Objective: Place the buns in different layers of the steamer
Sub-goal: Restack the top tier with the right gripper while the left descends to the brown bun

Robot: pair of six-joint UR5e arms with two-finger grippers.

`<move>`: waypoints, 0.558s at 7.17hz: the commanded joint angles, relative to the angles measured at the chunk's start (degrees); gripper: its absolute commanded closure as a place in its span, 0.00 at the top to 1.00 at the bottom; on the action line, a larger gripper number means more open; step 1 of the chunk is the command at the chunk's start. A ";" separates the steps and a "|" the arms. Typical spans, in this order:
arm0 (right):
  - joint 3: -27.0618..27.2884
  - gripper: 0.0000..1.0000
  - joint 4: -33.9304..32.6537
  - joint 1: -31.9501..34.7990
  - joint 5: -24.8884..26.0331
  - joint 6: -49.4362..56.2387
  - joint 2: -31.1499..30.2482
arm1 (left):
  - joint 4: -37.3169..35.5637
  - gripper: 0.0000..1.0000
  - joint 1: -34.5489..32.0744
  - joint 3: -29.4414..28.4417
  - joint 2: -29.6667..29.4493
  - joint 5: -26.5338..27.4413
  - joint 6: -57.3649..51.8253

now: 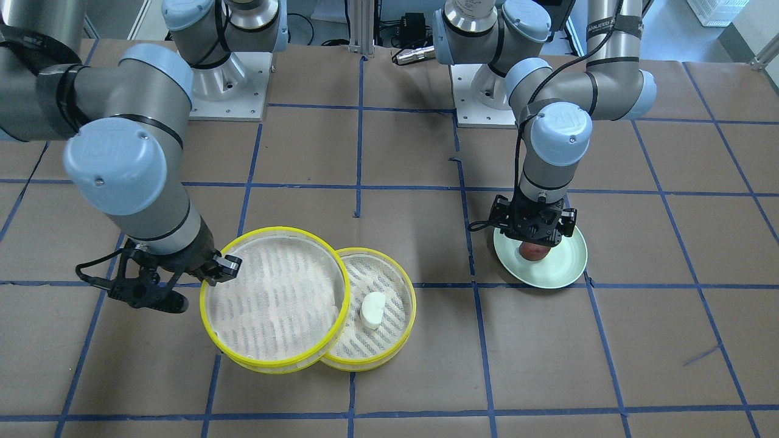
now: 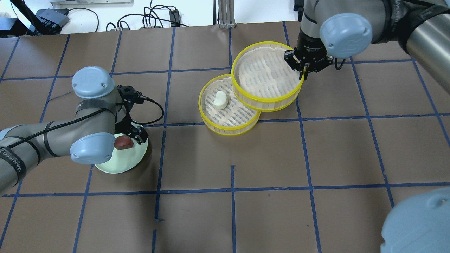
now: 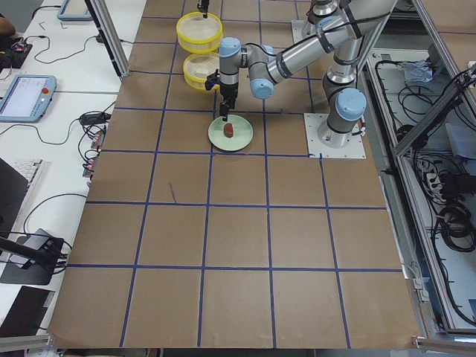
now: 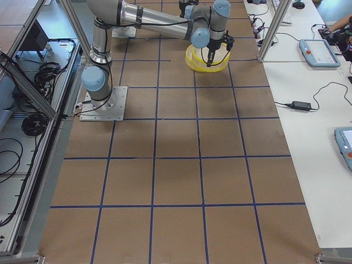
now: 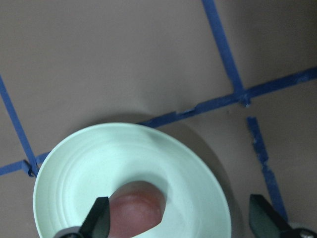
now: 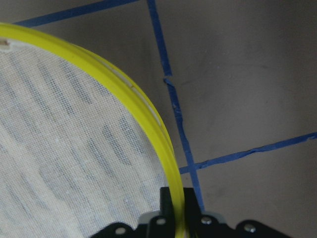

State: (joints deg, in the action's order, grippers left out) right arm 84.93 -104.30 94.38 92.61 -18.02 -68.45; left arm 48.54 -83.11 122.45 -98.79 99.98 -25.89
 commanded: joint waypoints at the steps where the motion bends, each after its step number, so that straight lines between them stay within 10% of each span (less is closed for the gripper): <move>1: -0.02 0.01 -2.31 6.48 0.20 -8.13 2.96 | 0.15 1.00 5.65 1.74 -0.35 -0.75 -5.20; 4: 0.24 0.01 -4.67 9.14 0.03 -11.50 3.76 | -0.20 0.86 6.20 1.31 -3.06 -1.98 -5.31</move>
State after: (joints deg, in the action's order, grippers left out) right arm 84.96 -107.65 102.38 92.71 -28.23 -65.12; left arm 48.57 -77.10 124.07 -100.62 98.82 -31.11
